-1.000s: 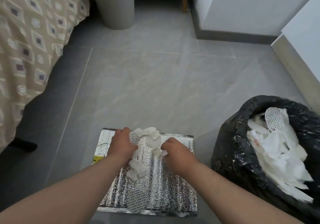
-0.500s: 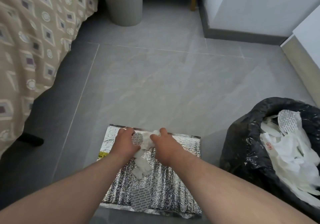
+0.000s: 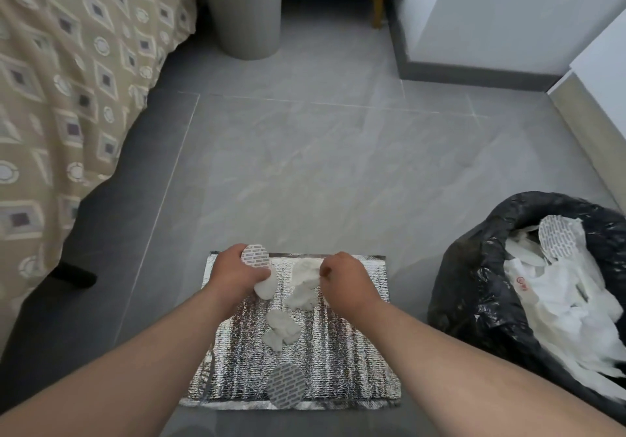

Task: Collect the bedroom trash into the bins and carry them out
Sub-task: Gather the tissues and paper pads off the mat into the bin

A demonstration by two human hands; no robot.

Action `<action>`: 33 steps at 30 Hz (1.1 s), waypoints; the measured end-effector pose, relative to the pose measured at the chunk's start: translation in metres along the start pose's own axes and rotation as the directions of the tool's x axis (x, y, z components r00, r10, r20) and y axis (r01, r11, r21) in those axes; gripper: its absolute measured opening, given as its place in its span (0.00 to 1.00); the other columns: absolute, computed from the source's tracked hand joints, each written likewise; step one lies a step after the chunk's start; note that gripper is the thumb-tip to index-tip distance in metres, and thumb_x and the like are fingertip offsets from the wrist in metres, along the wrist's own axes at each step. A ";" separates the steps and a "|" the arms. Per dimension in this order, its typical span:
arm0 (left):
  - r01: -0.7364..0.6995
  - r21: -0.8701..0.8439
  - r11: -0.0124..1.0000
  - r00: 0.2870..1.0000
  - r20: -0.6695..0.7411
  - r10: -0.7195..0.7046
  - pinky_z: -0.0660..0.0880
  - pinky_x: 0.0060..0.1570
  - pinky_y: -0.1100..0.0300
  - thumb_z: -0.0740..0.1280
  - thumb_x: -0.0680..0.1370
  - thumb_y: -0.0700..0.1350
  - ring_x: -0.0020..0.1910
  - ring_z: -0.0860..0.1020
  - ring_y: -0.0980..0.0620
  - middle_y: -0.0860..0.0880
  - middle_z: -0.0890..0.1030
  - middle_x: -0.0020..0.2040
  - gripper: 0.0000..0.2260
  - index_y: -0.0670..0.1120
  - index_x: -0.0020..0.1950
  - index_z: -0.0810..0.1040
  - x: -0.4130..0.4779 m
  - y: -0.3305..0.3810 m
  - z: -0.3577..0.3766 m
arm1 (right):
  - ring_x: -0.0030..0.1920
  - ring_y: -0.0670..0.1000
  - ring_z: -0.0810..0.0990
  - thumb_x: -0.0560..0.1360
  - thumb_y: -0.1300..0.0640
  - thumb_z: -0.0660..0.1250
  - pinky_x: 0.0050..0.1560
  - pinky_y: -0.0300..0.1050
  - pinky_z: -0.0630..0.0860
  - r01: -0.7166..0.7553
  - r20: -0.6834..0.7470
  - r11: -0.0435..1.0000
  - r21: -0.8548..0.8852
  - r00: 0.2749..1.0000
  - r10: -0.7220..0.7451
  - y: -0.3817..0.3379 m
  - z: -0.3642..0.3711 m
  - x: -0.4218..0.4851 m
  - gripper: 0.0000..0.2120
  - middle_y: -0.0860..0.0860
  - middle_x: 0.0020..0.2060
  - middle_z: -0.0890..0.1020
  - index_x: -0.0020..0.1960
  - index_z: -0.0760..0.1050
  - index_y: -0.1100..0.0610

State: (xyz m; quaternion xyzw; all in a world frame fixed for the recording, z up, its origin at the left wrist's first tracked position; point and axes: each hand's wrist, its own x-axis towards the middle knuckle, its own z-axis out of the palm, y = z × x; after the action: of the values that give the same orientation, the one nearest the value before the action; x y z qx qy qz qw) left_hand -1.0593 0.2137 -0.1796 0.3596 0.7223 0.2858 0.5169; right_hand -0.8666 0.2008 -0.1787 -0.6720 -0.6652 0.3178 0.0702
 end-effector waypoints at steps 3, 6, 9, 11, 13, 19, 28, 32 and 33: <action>0.044 -0.223 0.974 0.999 -0.010 -0.047 0.75 0.47 0.54 0.72 0.68 0.28 0.45 0.78 0.45 0.46 0.79 0.44 0.21 0.44 0.55 0.74 -0.009 0.015 -0.008 | 0.43 0.50 0.74 0.74 0.64 0.63 0.43 0.37 0.67 -0.036 -0.040 0.995 0.090 0.998 0.040 -0.008 -0.025 -0.011 0.08 0.54 0.47 0.80 0.48 0.81 0.60; 0.048 -0.350 0.935 0.999 0.008 -0.048 0.74 0.45 0.52 0.71 0.69 0.27 0.46 0.77 0.43 0.45 0.79 0.45 0.20 0.41 0.57 0.74 -0.024 0.038 -0.012 | 0.49 0.51 0.79 0.73 0.62 0.67 0.43 0.35 0.66 -0.039 -0.086 0.988 0.152 0.995 0.053 -0.018 -0.062 -0.028 0.07 0.53 0.48 0.84 0.48 0.82 0.59; 0.027 -0.423 0.906 0.999 0.032 -0.014 0.74 0.49 0.48 0.71 0.69 0.27 0.46 0.78 0.43 0.43 0.80 0.46 0.21 0.39 0.59 0.74 -0.047 0.071 -0.007 | 0.49 0.50 0.80 0.73 0.61 0.68 0.46 0.38 0.69 -0.026 -0.127 0.979 0.200 0.991 0.052 -0.027 -0.114 -0.050 0.05 0.51 0.47 0.84 0.47 0.83 0.58; 0.003 -0.450 0.893 0.997 0.066 0.030 0.76 0.48 0.50 0.71 0.69 0.27 0.45 0.78 0.44 0.43 0.80 0.47 0.20 0.39 0.58 0.75 -0.068 0.097 0.002 | 0.47 0.49 0.80 0.73 0.60 0.69 0.45 0.39 0.71 -0.031 -0.162 0.968 0.251 0.984 0.074 -0.028 -0.152 -0.070 0.03 0.50 0.45 0.84 0.45 0.82 0.57; -0.023 -0.453 0.891 0.991 0.107 0.079 0.76 0.45 0.53 0.70 0.69 0.28 0.45 0.78 0.45 0.43 0.80 0.46 0.16 0.40 0.54 0.76 -0.091 0.121 0.016 | 0.46 0.48 0.79 0.73 0.60 0.70 0.40 0.37 0.70 -0.031 -0.212 0.965 0.262 0.973 0.089 -0.025 -0.187 -0.091 0.02 0.49 0.44 0.83 0.44 0.82 0.56; -0.132 -0.363 0.922 0.953 0.209 0.219 0.68 0.36 0.58 0.71 0.70 0.29 0.38 0.75 0.49 0.46 0.80 0.40 0.13 0.46 0.44 0.76 -0.164 0.179 0.084 | 0.39 0.48 0.78 0.71 0.59 0.71 0.38 0.37 0.72 -0.093 -0.307 0.932 0.349 0.929 0.208 0.014 -0.264 -0.154 0.01 0.48 0.38 0.82 0.40 0.80 0.54; -0.370 0.050 0.928 0.890 0.306 0.338 0.75 0.34 0.60 0.75 0.66 0.38 0.36 0.79 0.51 0.48 0.81 0.39 0.13 0.45 0.48 0.78 -0.222 0.193 0.212 | 0.42 0.55 0.83 0.69 0.63 0.71 0.44 0.53 0.83 -0.160 -0.383 0.756 0.634 0.784 0.488 0.128 -0.318 -0.210 0.06 0.51 0.37 0.82 0.36 0.79 0.54; -0.476 0.238 0.847 0.849 0.376 0.371 0.72 0.34 0.62 0.75 0.67 0.39 0.35 0.78 0.53 0.51 0.80 0.36 0.09 0.49 0.41 0.77 -0.232 0.187 0.252 | 0.40 0.50 0.81 0.70 0.67 0.70 0.34 0.42 0.82 -0.134 -0.348 0.660 0.739 0.763 0.544 0.162 -0.320 -0.219 0.08 0.52 0.39 0.80 0.37 0.77 0.56; -0.484 0.265 0.834 0.844 0.394 0.365 0.71 0.33 0.63 0.74 0.67 0.40 0.35 0.78 0.54 0.51 0.80 0.37 0.09 0.48 0.42 0.77 -0.234 0.184 0.258 | 0.39 0.49 0.81 0.71 0.67 0.70 0.30 0.38 0.80 -0.135 -0.340 0.648 0.749 0.762 0.551 0.168 -0.319 -0.219 0.08 0.52 0.39 0.80 0.37 0.77 0.56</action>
State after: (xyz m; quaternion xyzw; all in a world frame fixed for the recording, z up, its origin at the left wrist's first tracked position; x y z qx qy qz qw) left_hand -0.7242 0.1405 0.0137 0.6422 0.5660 0.1962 0.4782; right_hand -0.5384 0.0827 0.0586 -0.7757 -0.3033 0.3444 0.4332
